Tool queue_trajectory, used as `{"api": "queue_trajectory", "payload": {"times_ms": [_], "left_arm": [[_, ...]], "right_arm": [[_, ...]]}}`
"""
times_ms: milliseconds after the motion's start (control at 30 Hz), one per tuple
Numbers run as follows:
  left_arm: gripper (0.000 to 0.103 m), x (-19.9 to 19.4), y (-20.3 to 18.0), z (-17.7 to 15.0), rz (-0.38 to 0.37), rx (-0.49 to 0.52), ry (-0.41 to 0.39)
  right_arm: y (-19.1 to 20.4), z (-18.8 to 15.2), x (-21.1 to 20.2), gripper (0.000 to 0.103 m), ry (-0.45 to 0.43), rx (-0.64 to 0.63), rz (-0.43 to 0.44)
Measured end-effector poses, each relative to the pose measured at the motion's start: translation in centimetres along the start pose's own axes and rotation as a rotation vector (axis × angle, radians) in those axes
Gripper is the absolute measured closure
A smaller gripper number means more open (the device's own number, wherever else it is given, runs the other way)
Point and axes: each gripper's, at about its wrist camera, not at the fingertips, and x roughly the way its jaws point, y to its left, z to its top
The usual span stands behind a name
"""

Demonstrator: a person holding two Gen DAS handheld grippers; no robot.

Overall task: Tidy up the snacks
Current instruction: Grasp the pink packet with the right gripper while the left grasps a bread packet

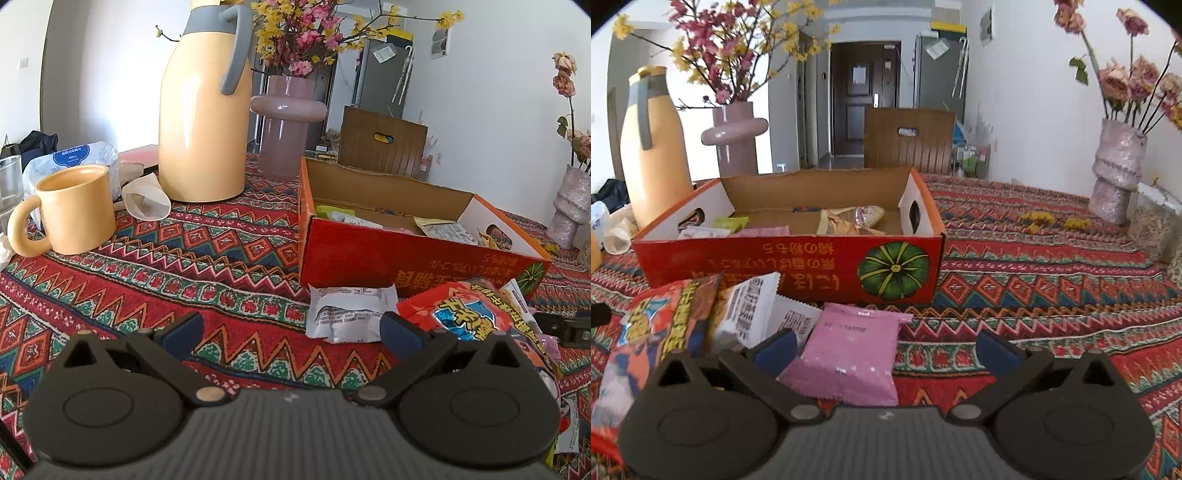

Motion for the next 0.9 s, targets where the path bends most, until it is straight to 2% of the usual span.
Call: {"api": "queue_trajectory", "payload": {"times_ms": [100,267,333,367,400,533,633,767,900], "left_arm": [[0.0,0.0,0.1,0.0,-0.001,-0.002,0.002],[0.0,0.1,0.1,0.0,-0.003,-0.005,0.006],[0.0,0.1,0.1,0.1,-0.005,-0.006,0.008],[0.0,0.1,0.1,0.1,-0.005,-0.007,0.009],[0.0,0.1,0.1,0.1,-0.006,-0.007,0.009],[0.0,0.1,0.1,0.1,-0.007,-0.008,0.009],[0.0,0.2,0.1,0.1,-0.007,-0.008,0.013],[0.0,0.3,0.0,0.1,-0.004,-0.008,0.018],[0.0,0.5,0.3,0.3,0.01,-0.022,0.035]], "right_arm": [[0.4,0.4,1.6,0.002,0.039,-0.008,-0.007],[0.5,0.3,3.3,0.015,0.102,0.005,0.003],[0.4,0.1,3.5,0.032,0.122,0.011,0.024],[0.5,0.0,3.6,0.034,0.12,0.01,0.026],[0.6,0.0,3.4,0.041,0.117,0.005,0.028],[0.7,-0.2,2.9,0.042,0.105,-0.007,0.032],[0.4,-0.2,1.5,0.042,0.051,0.001,0.025],[-1.0,-0.3,-0.3,0.042,-0.013,0.04,0.009],[-2.6,-0.8,-0.5,0.042,-0.039,0.106,-0.003]]}}
